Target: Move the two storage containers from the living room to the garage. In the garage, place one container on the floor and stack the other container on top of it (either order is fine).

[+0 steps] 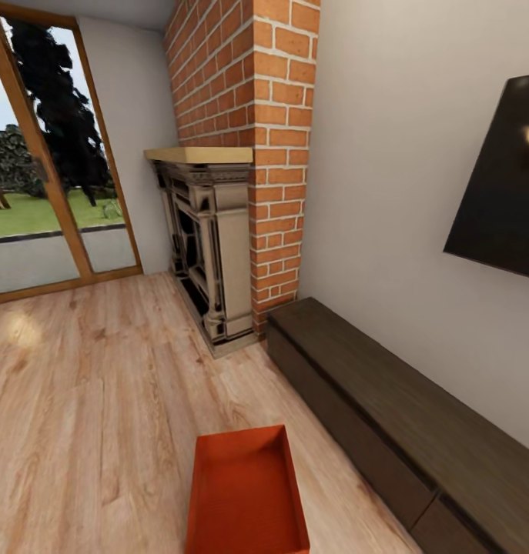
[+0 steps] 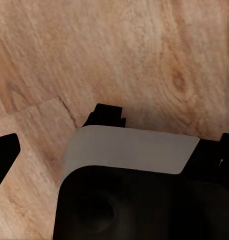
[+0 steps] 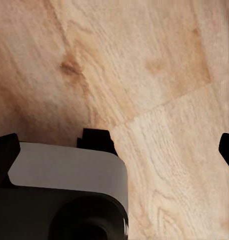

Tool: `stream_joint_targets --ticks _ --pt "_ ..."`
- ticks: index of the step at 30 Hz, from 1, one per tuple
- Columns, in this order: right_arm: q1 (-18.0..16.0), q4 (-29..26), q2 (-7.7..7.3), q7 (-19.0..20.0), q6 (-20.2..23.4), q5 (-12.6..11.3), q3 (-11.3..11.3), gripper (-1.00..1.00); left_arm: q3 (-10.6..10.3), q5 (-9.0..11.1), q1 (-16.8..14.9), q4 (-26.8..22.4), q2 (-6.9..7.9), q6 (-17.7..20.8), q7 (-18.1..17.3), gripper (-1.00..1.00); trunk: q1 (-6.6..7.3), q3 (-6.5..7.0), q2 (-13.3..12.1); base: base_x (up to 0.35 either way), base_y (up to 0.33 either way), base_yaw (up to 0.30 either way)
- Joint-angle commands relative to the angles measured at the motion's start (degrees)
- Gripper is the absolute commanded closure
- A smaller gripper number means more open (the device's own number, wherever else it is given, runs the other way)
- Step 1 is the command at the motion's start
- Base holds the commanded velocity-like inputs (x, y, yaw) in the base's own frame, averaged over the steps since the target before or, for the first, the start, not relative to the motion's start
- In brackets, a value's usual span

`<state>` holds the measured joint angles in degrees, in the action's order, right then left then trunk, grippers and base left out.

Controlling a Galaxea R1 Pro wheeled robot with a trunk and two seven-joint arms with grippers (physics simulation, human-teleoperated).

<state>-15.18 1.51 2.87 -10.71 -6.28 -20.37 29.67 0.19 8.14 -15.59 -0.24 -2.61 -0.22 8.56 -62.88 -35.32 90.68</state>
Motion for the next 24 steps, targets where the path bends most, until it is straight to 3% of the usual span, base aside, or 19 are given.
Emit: stream_joint_targets --ticks 1,5,14,24 --pt "0.0 0.2 0.06 -0.1 -0.3 -0.5 0.5 -1.00 0.0 0.8 0.0 0.0 0.08 0.0 0.1 -1.00 -0.02 -0.05 0.0 0.277 -0.125 0.013" --pt "0.0 0.2 0.11 -0.1 -0.6 -0.6 0.5 -1.00 -0.1 1.9 0.0 0.0 0.22 0.0 0.1 -1.00 -0.02 -0.05 0.0 0.282 -0.128 0.004" --pt "0.0 0.2 0.18 -0.2 -0.6 -0.6 0.5 -1.00 0.0 2.2 -0.1 0.0 0.24 0.0 0.1 -1.00 -0.02 -0.05 0.0 0.198 -0.065 0.009" --pt "-0.1 0.2 0.12 -0.2 -0.5 -0.5 0.5 -1.00 0.0 2.2 0.0 0.0 0.24 0.0 0.1 -1.00 -0.02 -0.05 0.0 0.009 -0.002 0.234"
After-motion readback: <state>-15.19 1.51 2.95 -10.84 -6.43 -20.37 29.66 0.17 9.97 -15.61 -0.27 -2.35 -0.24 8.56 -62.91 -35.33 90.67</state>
